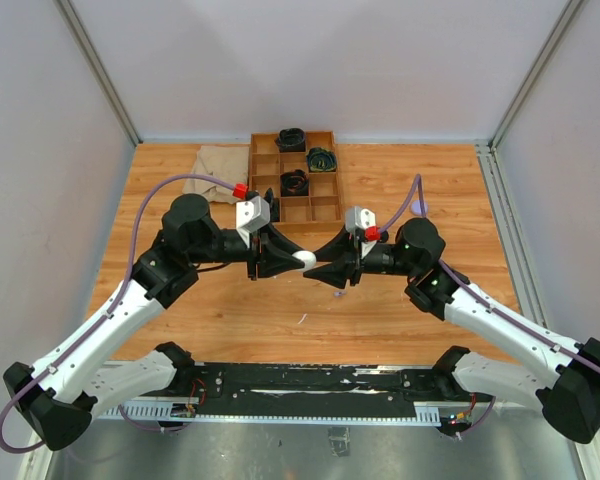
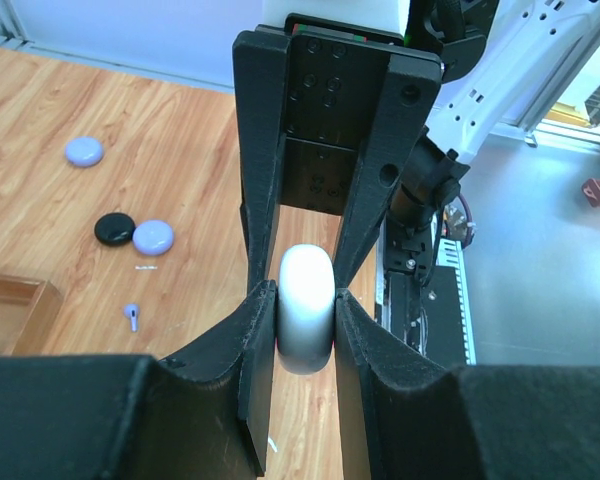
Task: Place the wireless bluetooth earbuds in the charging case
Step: Open the charging case.
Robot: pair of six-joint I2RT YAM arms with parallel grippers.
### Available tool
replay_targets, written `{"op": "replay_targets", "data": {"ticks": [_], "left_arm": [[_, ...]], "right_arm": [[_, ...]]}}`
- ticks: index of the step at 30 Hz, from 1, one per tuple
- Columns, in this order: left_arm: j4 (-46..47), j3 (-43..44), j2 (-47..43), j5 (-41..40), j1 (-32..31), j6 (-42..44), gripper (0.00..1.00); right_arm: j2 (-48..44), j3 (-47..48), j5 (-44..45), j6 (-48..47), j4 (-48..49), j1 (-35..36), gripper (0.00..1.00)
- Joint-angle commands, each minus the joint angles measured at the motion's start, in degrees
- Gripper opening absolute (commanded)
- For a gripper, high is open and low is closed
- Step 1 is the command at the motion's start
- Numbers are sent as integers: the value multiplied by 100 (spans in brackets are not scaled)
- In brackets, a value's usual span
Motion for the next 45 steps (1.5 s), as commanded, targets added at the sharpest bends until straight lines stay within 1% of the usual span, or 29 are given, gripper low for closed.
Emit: {"op": "replay_targets", "data": {"ticks": [1, 17, 20, 29, 33, 38, 40, 41, 43, 45], "left_arm": [[192, 79, -34, 59, -23, 33, 21], [452, -60, -25, -15, -23, -141, 21], [475, -84, -22, -26, -23, -167, 21], [505, -113, -20, -99, -23, -179, 21], [516, -115, -34, -106, -23, -184, 21], [569, -173, -32, -88, -24, -217, 22], [585, -193, -39, -95, -23, -232, 26], [590, -206, -47, -123, -23, -238, 29], [597, -230, -92, -240, -22, -257, 38], [657, -293, -172, -440, -23, -298, 49]], "right_arm": [[23, 228, -267, 182, 377, -84, 37], [145, 202, -393, 596, 935, -90, 29], [147, 212, -402, 644, 972, -88, 29], [159, 218, -367, 688, 1036, -89, 35], [182, 214, -392, 713, 1045, -88, 32], [203, 223, -404, 778, 1109, -92, 26], [217, 220, -393, 789, 1109, -87, 22], [221, 226, -393, 792, 1109, -86, 21], [232, 222, -393, 802, 1102, -88, 19], [226, 216, -386, 798, 1093, -90, 18]]}}
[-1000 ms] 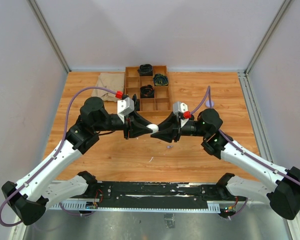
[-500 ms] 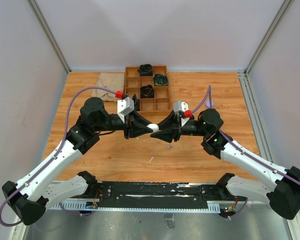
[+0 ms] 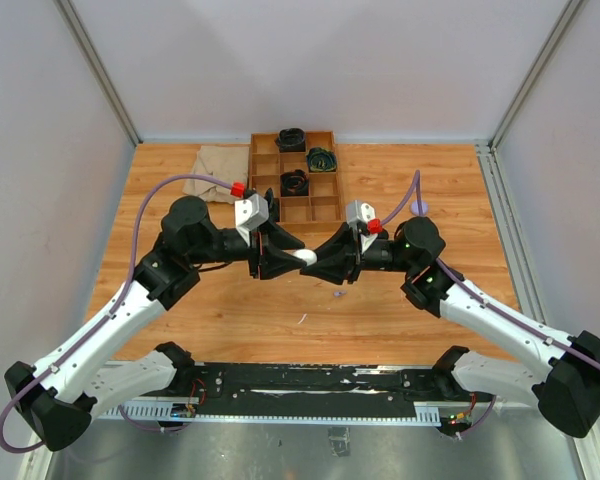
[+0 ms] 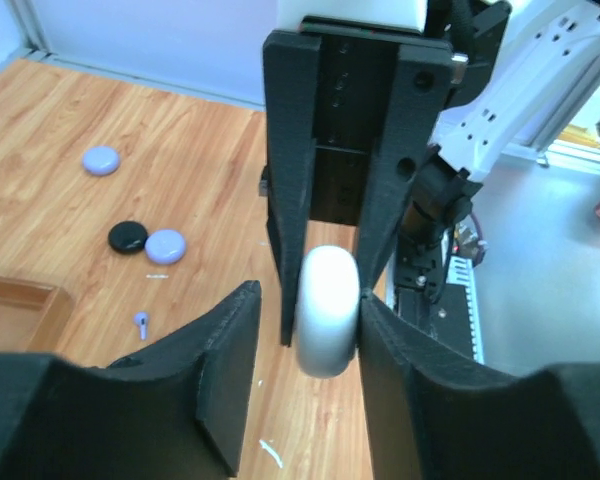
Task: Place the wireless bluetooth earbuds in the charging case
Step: Open the charging case.
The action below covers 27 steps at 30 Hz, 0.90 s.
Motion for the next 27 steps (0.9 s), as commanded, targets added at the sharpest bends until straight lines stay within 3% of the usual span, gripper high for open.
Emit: {"op": "replay_targets", "data": {"ticks": [1, 7, 17, 27], "left_arm": [[261, -169, -210, -408, -23, -118, 54], [341, -296, -376, -802, -23, -133, 71], [277, -276, -463, -1694, -14, -234, 75], [491, -392, -673, -1895, 136, -394, 79]], "right_arm": [[-11, 205, -100, 54, 314, -67, 17], [-65, 192, 1, -12, 192, -64, 17], [-33, 159, -8, -55, 166, -62, 16], [-7, 93, -16, -186, 69, -62, 15]]}}
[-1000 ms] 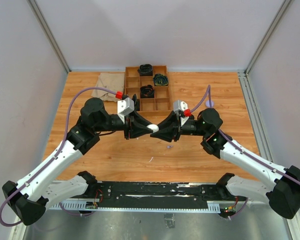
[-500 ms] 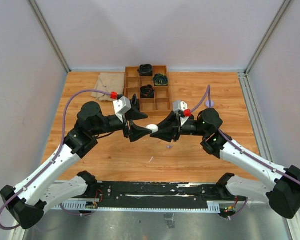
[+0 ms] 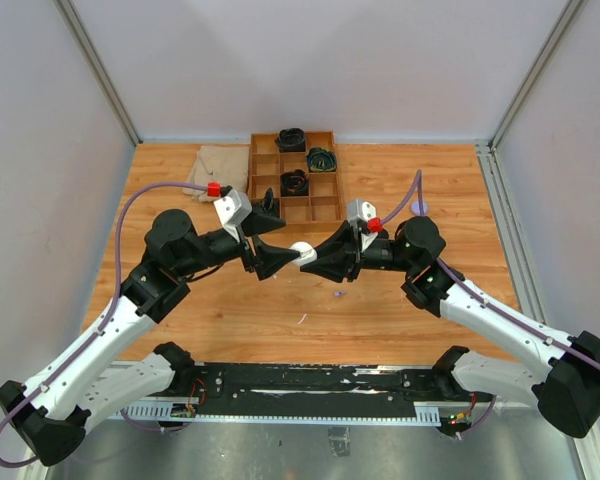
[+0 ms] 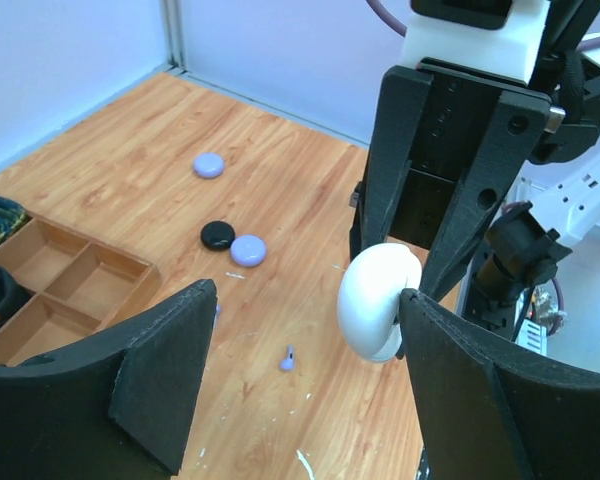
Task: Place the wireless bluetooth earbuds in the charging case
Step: Open the charging case, then pick up the earbud from the center of the board.
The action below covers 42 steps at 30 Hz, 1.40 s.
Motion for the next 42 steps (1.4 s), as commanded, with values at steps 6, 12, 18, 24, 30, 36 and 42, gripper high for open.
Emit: {"op": "replay_targets", "data": {"ticks": [6, 12, 18, 24, 30, 36, 42], "left_arm": [[244, -52, -79, -504, 220, -167, 80], [287, -77, -122, -561, 259, -225, 82], [169, -46, -143, -927, 258, -277, 84], [-294, 21, 28, -1616, 258, -444, 85], [-751, -65, 497, -2455, 259, -737, 85], [-1161, 123, 1312, -2672, 256, -835, 82], [-1355, 420, 2242, -2784, 252, -861, 76]], "right_arm": [[-12, 61, -116, -154, 62, -39, 15], [-24, 21, 43, -302, -119, -38, 15], [-106, -127, 461, -603, -480, -83, 15], [-296, -566, 875, -782, -490, -269, 14], [-563, -1040, 1250, -1077, -492, -372, 15], [-898, -1484, 1624, -1408, -492, -438, 15], [-1210, -1874, 1863, -1677, -481, -529, 15]]}}
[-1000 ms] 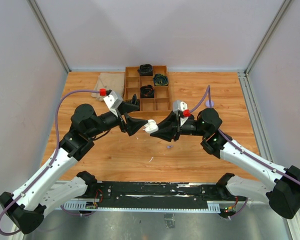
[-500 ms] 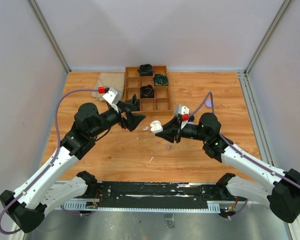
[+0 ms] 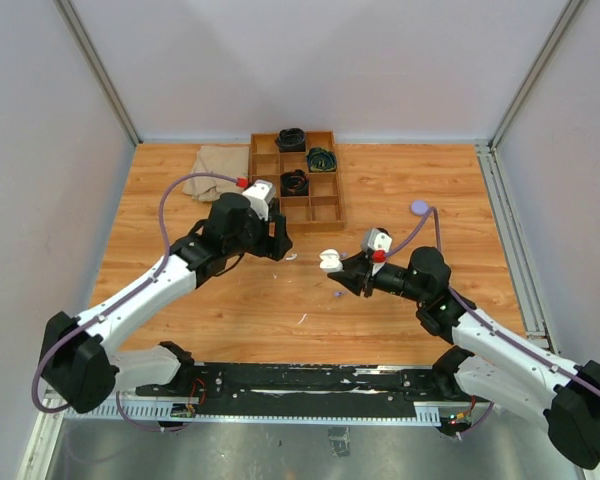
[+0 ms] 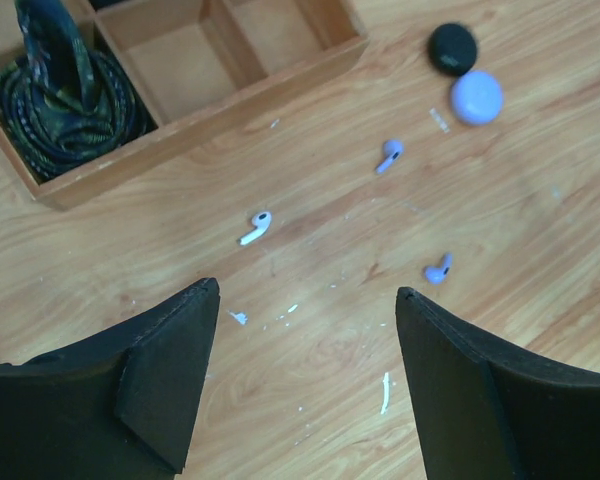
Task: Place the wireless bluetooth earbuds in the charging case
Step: Pick up the earbud from the center of the board.
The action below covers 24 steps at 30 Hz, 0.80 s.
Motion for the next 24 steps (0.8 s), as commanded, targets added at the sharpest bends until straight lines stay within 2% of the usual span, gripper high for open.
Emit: {"op": "replay_targets", "data": {"ticks": [1, 14, 20, 24], "left_arm": [[-232, 489, 600, -224, 3, -18, 75], [-1389, 2076, 2964, -882, -323, 820, 72], [-1812, 2651, 3785, -1003, -448, 1169, 66], [-2020, 2897, 4218, -1042, -471, 1392, 58]], "right_arm": [[-230, -255, 296, -374, 138, -172, 15], [-606, -638, 311, -343, 302, -407, 15], [-707, -711, 304, -285, 323, -445, 15], [-785, -718, 324, -284, 256, -467, 15]]}}
